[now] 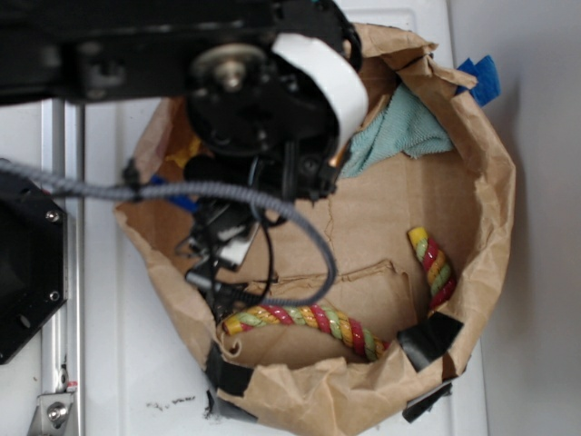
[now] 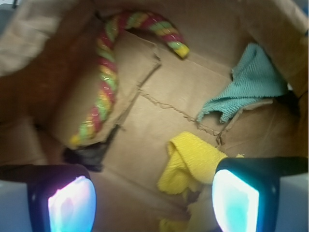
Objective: Grab the yellow cloth.
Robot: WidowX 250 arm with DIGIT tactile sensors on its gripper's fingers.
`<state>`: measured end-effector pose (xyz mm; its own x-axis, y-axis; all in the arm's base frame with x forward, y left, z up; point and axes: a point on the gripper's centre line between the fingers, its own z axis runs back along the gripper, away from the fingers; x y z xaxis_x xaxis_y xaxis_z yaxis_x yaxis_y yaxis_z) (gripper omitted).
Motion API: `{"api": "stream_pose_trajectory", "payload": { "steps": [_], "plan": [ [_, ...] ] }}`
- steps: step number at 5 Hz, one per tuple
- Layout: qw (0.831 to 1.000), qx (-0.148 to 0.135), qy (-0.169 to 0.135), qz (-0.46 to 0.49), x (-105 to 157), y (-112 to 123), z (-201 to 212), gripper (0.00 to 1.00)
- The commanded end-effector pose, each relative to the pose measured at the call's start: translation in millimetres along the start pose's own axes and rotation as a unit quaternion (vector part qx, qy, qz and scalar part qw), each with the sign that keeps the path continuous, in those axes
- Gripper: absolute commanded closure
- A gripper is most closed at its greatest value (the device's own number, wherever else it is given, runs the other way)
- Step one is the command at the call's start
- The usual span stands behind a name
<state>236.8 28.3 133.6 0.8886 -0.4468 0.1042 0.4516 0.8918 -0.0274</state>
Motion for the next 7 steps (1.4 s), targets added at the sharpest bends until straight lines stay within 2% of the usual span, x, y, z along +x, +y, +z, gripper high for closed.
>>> {"api": "stream_pose_trajectory", "payload": {
  "steps": [1, 2, 3, 4, 5, 6, 7],
  "plan": [
    [1.0, 0.014, 0.023, 0.016, 1, 27, -50, 0.0],
    [0.999, 0.009, 0.047, 0.016, -15, 30, -67, 0.0],
    [0.995, 0.009, 0.097, 0.016, -35, 29, -86, 0.0],
    [0.992, 0.031, 0.123, 0.015, -45, 27, -95, 0.0],
    [0.992, 0.039, 0.12, 0.028, -40, 32, -101, 0.0],
    [0.99, 0.038, 0.12, 0.057, -36, 38, -105, 1.0],
    [0.991, 0.039, 0.116, 0.056, -35, 39, -105, 1.0]
  ]
}}
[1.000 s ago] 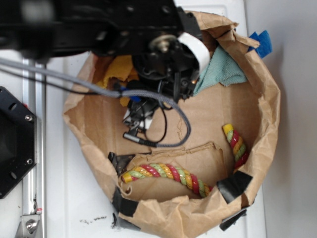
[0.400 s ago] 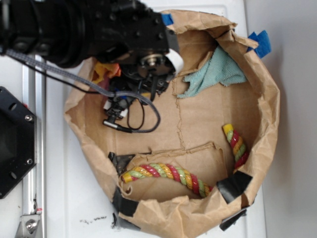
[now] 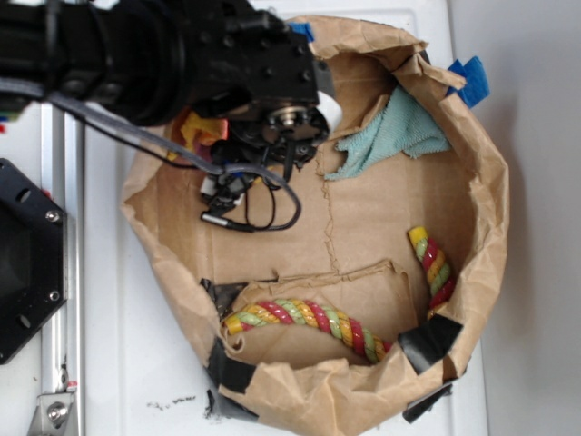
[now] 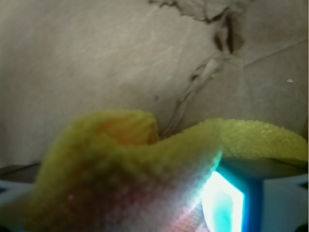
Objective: Grab the yellow cloth.
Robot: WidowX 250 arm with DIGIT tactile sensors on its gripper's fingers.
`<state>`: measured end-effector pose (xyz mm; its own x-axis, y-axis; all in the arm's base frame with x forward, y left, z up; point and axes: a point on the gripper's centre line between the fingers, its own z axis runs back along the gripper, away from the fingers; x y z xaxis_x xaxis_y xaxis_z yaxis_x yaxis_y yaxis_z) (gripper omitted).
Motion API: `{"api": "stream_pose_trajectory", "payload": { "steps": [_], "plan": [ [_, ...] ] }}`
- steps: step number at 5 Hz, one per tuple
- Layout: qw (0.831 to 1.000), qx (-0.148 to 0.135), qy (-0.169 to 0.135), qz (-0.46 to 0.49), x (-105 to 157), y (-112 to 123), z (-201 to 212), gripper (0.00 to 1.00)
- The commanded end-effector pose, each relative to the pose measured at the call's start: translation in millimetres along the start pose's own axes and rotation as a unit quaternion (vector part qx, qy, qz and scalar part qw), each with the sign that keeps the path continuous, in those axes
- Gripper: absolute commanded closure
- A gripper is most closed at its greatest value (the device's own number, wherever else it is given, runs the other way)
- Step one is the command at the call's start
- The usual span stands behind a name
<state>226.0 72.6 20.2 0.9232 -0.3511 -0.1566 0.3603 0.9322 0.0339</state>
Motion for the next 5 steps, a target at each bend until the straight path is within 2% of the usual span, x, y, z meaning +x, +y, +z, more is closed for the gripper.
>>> {"api": "stream_pose_trajectory", "payload": {
  "steps": [1, 2, 3, 4, 5],
  "plan": [
    [0.999, -0.02, -0.026, 0.014, 5, 3, 12, 1.0],
    [0.996, -0.045, -0.073, 0.011, 0, -9, 44, 1.0],
    [0.991, -0.039, -0.127, 0.001, 4, -21, 84, 1.0],
    [0.981, -0.04, -0.186, 0.038, 15, -48, 138, 1.0],
    [0.983, -0.004, -0.159, 0.095, 27, -55, 155, 1.0]
  ]
}}
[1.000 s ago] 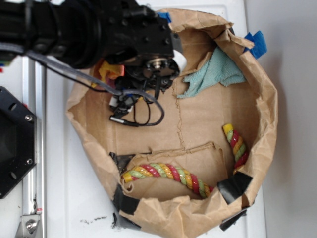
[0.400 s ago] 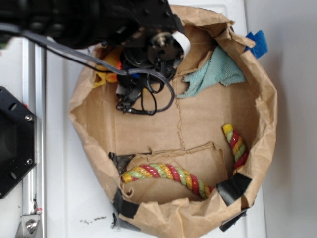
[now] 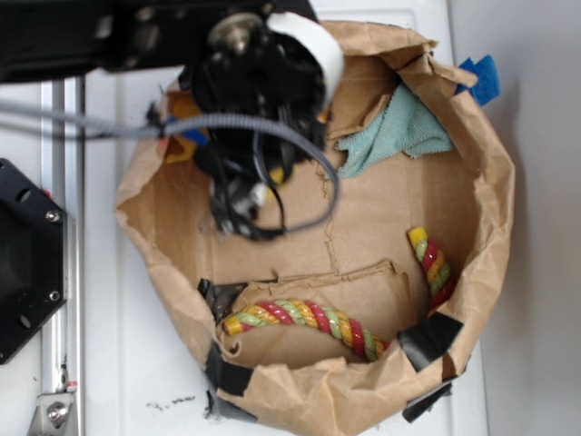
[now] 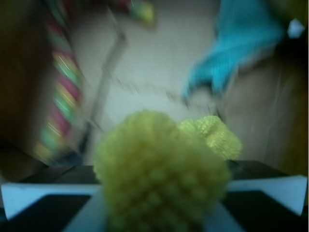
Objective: Grab the yellow cloth.
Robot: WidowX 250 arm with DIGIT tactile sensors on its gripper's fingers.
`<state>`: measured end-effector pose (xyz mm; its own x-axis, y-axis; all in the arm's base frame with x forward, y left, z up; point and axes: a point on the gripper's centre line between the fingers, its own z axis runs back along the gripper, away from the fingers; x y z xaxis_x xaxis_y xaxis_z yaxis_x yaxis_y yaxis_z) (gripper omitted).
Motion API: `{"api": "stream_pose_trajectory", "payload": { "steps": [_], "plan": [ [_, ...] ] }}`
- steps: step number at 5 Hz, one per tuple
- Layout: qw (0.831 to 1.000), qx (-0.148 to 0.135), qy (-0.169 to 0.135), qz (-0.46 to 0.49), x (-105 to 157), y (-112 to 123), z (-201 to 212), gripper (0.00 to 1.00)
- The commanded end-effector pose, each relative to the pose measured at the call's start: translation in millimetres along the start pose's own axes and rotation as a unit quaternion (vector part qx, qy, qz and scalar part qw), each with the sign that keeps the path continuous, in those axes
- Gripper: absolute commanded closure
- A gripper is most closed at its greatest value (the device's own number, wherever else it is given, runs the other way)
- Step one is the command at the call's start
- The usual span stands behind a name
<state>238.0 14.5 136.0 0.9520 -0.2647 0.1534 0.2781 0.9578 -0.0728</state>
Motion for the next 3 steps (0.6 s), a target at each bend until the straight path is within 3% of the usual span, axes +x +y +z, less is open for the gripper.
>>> {"api": "stream_pose_trajectory", "payload": {
  "steps": [1, 2, 3],
  "plan": [
    [0.992, 0.091, -0.012, 0.092, 27, -36, 30, 1.0],
    [0.99, 0.065, -0.001, 0.125, 27, -36, 37, 1.0],
    [0.987, 0.057, -0.002, 0.148, 13, -41, 36, 1.0]
  ]
}}
